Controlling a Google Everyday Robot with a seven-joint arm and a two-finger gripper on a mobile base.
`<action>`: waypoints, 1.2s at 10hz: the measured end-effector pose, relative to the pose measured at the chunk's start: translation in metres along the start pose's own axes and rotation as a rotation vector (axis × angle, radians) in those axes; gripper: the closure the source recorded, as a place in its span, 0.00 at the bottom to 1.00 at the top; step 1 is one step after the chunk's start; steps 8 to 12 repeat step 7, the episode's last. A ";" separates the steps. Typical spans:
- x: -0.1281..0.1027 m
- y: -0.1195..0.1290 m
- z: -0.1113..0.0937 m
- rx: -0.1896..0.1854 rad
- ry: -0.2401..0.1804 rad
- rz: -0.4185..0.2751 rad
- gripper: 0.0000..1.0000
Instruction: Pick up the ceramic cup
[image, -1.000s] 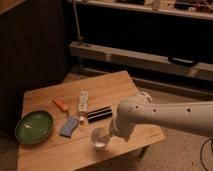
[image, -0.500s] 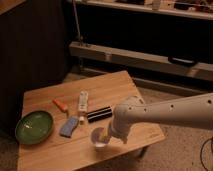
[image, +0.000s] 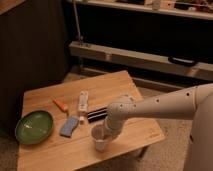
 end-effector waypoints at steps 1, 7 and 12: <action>0.000 0.003 -0.008 -0.005 -0.011 -0.005 0.99; -0.001 0.033 -0.130 -0.021 -0.037 -0.061 1.00; -0.001 0.033 -0.130 -0.021 -0.037 -0.061 1.00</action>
